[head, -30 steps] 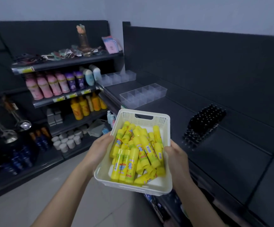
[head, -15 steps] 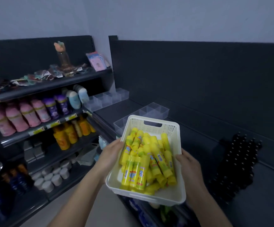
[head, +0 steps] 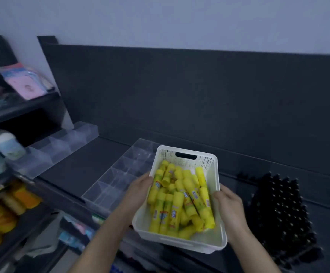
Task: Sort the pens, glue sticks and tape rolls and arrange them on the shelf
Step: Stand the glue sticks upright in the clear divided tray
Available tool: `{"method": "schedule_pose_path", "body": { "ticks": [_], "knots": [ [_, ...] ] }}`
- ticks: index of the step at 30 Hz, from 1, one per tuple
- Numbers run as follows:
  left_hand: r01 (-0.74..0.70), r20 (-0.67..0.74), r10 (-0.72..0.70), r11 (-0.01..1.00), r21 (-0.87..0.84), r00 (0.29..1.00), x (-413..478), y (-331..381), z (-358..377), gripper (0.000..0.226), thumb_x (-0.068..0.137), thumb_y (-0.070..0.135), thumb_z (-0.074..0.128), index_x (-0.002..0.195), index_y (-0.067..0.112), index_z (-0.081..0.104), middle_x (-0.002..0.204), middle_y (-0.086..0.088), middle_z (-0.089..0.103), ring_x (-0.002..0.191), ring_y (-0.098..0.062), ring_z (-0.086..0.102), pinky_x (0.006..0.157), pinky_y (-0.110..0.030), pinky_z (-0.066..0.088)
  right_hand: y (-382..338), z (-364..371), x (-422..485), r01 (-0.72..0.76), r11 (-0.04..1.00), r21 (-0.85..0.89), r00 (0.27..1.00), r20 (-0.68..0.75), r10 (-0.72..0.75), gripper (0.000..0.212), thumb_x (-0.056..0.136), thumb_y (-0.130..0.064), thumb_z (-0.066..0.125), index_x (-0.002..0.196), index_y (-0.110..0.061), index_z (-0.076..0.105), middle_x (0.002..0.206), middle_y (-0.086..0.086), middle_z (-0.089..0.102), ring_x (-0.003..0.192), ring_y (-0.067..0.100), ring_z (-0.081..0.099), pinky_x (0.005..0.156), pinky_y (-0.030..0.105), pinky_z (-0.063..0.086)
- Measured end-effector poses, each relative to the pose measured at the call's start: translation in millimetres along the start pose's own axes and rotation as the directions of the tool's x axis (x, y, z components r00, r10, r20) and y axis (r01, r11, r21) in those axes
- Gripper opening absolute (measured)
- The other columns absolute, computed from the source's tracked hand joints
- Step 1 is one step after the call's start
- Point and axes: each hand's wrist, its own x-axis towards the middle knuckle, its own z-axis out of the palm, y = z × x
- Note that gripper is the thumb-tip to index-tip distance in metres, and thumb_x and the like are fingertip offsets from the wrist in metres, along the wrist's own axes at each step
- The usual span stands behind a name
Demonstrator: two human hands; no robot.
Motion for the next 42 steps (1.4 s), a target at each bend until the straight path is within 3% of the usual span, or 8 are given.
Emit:
{"method": "schedule_pose_path", "body": {
  "ticks": [8, 16, 20, 25, 27, 31, 38, 42],
  "knots": [
    [0.024, 0.121, -0.034, 0.997, 0.079, 0.992, 64, -9, 5, 0.044, 0.095, 0.014, 0.042, 0.07, 0.033, 0.073, 0.076, 0.007, 0.073, 0.08, -0.015, 0.066, 0.075, -0.032, 0.05, 11, 16, 25, -0.023, 0.999, -0.037, 0.978, -0.209, 0.015, 0.031, 0.084, 0.001, 0.045, 0.076, -0.011, 0.072, 0.069, 0.013, 0.062, 0.062, 0.02, 0.053, 0.055, 0.029, 0.045],
    [0.051, 0.248, -0.071, 0.995, 0.086, 0.966, 95, -15, 13, 0.027, 0.096, 0.019, 0.042, 0.096, 0.016, 0.069, 0.096, -0.013, 0.071, 0.094, -0.034, 0.066, 0.089, -0.05, 0.052, 11, 22, 35, -0.042, 0.983, -0.18, 0.946, -0.324, -0.019, 0.036, 0.083, 0.0, 0.045, 0.073, -0.018, 0.075, 0.067, 0.003, 0.069, 0.061, 0.015, 0.06, 0.058, 0.029, 0.049],
    [-0.121, 0.286, 0.056, 0.969, 0.216, 0.957, 100, -12, 20, 0.019, 0.093, 0.02, 0.054, 0.11, 0.016, 0.061, 0.112, -0.004, 0.066, 0.103, -0.023, 0.061, 0.087, -0.031, 0.047, 8, 21, 40, -0.06, 0.904, -0.423, 0.902, -0.411, -0.133, 0.023, 0.085, -0.007, 0.048, 0.069, -0.007, 0.065, 0.06, 0.0, 0.06, 0.059, 0.017, 0.052, 0.056, 0.026, 0.04],
    [-0.601, 0.379, 0.466, 0.589, 0.541, 0.799, 91, -4, 19, 0.05, 0.09, 0.021, 0.06, 0.137, 0.008, 0.046, 0.135, -0.009, 0.045, 0.125, -0.027, 0.041, 0.105, -0.032, 0.036, 6, 38, 29, 0.109, 0.538, -0.836, 0.796, -0.251, -0.551, 0.025, 0.084, -0.006, 0.061, 0.108, -0.004, 0.068, 0.106, 0.01, 0.068, 0.103, 0.027, 0.06, 0.087, 0.026, 0.042],
    [-0.637, 0.508, 0.384, 0.49, 0.595, 0.771, 84, 2, 22, 0.044, 0.093, 0.028, 0.056, 0.133, 0.012, 0.049, 0.127, -0.007, 0.048, 0.117, -0.026, 0.05, 0.095, -0.033, 0.042, 8, 46, 29, 0.189, 0.413, -0.891, 0.829, -0.08, -0.553, 0.027, 0.084, -0.008, 0.062, 0.11, -0.004, 0.066, 0.11, 0.01, 0.065, 0.106, 0.028, 0.058, 0.091, 0.03, 0.043],
    [-0.524, 0.529, 0.073, 0.302, 0.796, 0.845, 71, 2, 30, 0.056, 0.091, 0.05, 0.051, 0.13, 0.012, 0.04, 0.126, -0.011, 0.046, 0.109, -0.03, 0.056, 0.08, -0.036, 0.046, 19, 54, 30, 0.144, 0.488, -0.861, 0.934, -0.045, -0.354, 0.037, 0.09, -0.023, 0.06, 0.124, -0.012, 0.058, 0.118, 0.008, 0.06, 0.103, 0.024, 0.06, 0.086, 0.03, 0.045],
    [-0.29, 0.405, -0.135, 0.503, 0.814, 0.904, 68, -12, 57, 0.095, 0.073, 0.052, 0.06, 0.149, 0.025, 0.01, 0.147, -0.013, 0.025, 0.124, -0.034, 0.046, 0.084, -0.033, 0.04, 25, 52, 34, 0.154, 0.489, -0.859, 0.92, -0.056, -0.387, 0.03, 0.087, -0.006, 0.051, 0.115, -0.009, 0.062, 0.109, 0.013, 0.062, 0.094, 0.029, 0.059, 0.07, 0.027, 0.039],
    [-0.184, 0.338, -0.12, 0.649, 0.738, 0.933, 67, -18, 58, 0.084, 0.057, 0.045, 0.066, 0.13, 0.028, 0.03, 0.108, 0.005, 0.055, 0.095, -0.022, 0.058, 0.067, -0.029, 0.045, 27, 51, 35, 0.181, 0.532, -0.827, 0.907, -0.068, -0.415, 0.031, 0.087, -0.006, 0.054, 0.116, -0.011, 0.062, 0.111, 0.009, 0.063, 0.097, 0.026, 0.059, 0.071, 0.022, 0.037]
  ]
}}
